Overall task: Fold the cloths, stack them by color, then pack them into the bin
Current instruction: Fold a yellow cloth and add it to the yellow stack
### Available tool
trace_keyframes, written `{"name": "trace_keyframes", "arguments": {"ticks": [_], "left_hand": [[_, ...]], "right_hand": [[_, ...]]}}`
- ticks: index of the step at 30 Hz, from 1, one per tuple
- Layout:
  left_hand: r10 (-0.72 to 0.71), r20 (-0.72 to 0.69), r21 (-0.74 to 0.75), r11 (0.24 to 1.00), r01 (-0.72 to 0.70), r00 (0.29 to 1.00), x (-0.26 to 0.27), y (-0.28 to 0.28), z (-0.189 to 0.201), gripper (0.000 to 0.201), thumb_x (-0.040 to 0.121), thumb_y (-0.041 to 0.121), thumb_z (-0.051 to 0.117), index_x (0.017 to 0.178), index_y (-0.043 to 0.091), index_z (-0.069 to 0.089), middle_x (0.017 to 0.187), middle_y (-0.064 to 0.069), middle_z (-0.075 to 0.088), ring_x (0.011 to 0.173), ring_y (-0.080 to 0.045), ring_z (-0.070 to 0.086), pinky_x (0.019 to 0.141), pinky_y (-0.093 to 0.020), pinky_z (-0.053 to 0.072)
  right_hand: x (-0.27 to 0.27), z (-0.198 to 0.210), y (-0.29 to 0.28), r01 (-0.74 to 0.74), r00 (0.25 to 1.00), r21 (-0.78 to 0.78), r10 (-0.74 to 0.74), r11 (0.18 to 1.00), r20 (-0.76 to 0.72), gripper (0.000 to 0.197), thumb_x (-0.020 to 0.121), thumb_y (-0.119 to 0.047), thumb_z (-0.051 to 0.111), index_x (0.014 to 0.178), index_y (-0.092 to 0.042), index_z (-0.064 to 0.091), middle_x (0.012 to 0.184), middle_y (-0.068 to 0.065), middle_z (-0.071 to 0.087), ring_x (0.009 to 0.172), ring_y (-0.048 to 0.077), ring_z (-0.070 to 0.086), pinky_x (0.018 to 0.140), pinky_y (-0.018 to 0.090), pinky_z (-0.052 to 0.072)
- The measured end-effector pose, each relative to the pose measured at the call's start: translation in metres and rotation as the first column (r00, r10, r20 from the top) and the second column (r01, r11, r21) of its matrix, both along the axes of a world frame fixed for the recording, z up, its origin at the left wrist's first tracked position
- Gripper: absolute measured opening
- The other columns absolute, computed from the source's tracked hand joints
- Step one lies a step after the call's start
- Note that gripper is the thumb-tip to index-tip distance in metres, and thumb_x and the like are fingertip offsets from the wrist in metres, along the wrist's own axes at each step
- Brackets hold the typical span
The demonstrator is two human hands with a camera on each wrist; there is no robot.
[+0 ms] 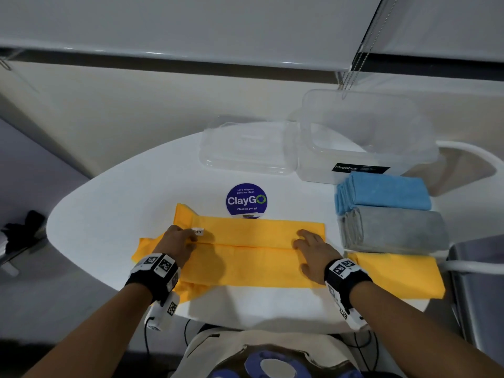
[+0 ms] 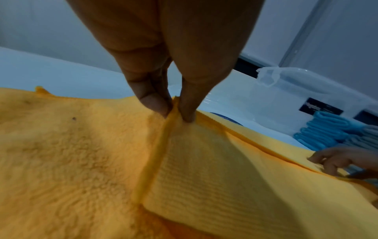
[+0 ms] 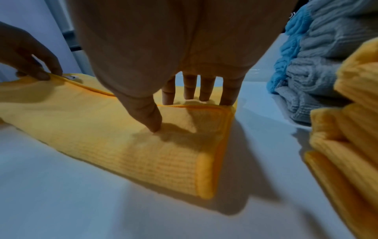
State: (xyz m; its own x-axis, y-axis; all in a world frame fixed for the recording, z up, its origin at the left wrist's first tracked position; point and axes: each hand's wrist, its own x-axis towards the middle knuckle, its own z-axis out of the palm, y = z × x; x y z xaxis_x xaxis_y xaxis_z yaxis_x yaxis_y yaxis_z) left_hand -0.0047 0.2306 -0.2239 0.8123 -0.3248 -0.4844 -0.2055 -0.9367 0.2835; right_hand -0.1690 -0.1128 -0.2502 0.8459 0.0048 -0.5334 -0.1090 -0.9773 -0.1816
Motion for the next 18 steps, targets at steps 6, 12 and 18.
{"name": "trace_keyframes", "arguments": {"ticks": [6,12,18], "left_hand": [[-0.012,0.153,-0.142,0.989,0.034,0.988,0.014,-0.029,0.017,0.018,0.093,0.014,0.06,0.108,0.013,0.07,0.116,-0.011,0.051,0.102,-0.032,0.055,0.089,-0.037,0.046],[-0.163,0.218,-0.114,0.975,0.191,0.962,0.062,-0.101,0.018,0.019,0.092,0.012,0.06,0.107,0.009,0.07,0.123,-0.014,0.047,0.102,-0.036,0.056,0.091,-0.043,0.049],[-0.286,0.191,0.017,0.958,0.288,0.939,0.083,-0.14,-0.002,0.017,0.089,0.01,0.064,0.103,0.016,0.071,0.121,-0.008,0.045,0.099,-0.033,0.058,0.088,-0.042,0.05]], "right_hand": [[-0.019,0.004,0.002,0.096,0.995,-0.061,-0.095,0.994,0.013,0.06,0.087,-0.037,0.055,0.141,-0.025,0.032,0.153,0.008,0.015,0.138,0.029,0.021,0.096,0.039,0.046],[-0.046,0.007,0.007,0.178,0.982,-0.065,-0.181,0.982,-0.049,0.074,0.084,-0.048,0.056,0.146,-0.025,0.024,0.154,0.011,0.01,0.136,0.036,0.02,0.098,0.046,0.044],[-0.06,0.01,0.011,0.226,0.969,-0.094,-0.234,0.97,-0.079,0.075,0.083,-0.049,0.055,0.145,-0.027,0.021,0.149,0.014,0.014,0.128,0.039,0.024,0.1,0.049,0.041]]}}
